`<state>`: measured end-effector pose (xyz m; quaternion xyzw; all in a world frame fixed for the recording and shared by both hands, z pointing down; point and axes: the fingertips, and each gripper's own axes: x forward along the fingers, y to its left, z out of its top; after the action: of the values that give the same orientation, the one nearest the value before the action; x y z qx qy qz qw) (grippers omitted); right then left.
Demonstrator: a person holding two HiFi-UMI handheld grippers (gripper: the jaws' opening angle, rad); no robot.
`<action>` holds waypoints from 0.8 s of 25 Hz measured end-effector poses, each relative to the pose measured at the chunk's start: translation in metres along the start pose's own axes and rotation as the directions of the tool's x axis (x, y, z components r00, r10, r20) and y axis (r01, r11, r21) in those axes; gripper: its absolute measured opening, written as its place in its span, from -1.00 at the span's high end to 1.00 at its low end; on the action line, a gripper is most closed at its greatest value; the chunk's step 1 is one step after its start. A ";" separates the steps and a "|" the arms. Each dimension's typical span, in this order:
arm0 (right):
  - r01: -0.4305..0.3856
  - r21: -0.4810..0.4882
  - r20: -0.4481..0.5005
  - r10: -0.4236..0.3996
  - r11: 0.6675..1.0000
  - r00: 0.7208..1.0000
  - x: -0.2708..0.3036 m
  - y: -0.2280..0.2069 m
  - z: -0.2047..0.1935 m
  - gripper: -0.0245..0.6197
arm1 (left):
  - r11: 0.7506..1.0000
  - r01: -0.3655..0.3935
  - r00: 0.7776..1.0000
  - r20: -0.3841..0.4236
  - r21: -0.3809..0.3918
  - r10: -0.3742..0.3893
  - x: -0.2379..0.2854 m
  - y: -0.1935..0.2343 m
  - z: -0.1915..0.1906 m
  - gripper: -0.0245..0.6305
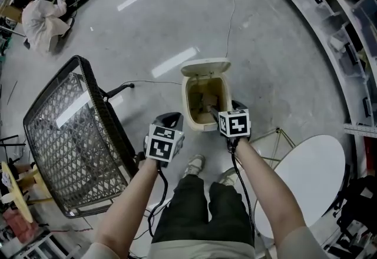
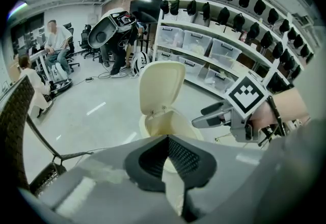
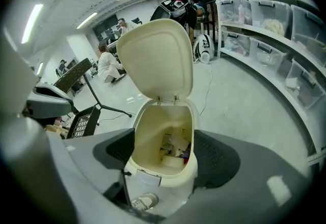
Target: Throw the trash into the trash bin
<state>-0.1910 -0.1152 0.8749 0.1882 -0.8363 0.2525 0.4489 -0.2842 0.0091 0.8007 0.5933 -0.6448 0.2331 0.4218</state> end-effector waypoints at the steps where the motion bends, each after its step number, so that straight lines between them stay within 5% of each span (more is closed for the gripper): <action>1: 0.003 -0.003 0.006 -0.003 1.000 1.000 -0.007 0.000 0.002 -0.20 | 1.000 0.000 1.000 0.005 0.003 0.000 -0.003 -0.001 0.002 0.92; 12: -0.014 -0.052 0.183 0.023 0.999 0.983 -0.137 0.026 0.066 0.29 | 0.998 -0.012 0.992 0.125 0.064 0.004 -0.076 -0.019 0.066 0.92; 20: -0.039 -0.071 0.374 0.063 0.997 0.925 -0.274 0.056 0.115 0.55 | 0.985 -0.076 0.974 0.221 0.156 0.040 -0.159 -0.046 0.122 0.92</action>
<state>-0.1531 -0.1140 0.5751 0.1970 -0.9188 0.1974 0.2795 -0.2816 -0.0066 0.5958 0.6286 -0.6828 0.2314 0.2918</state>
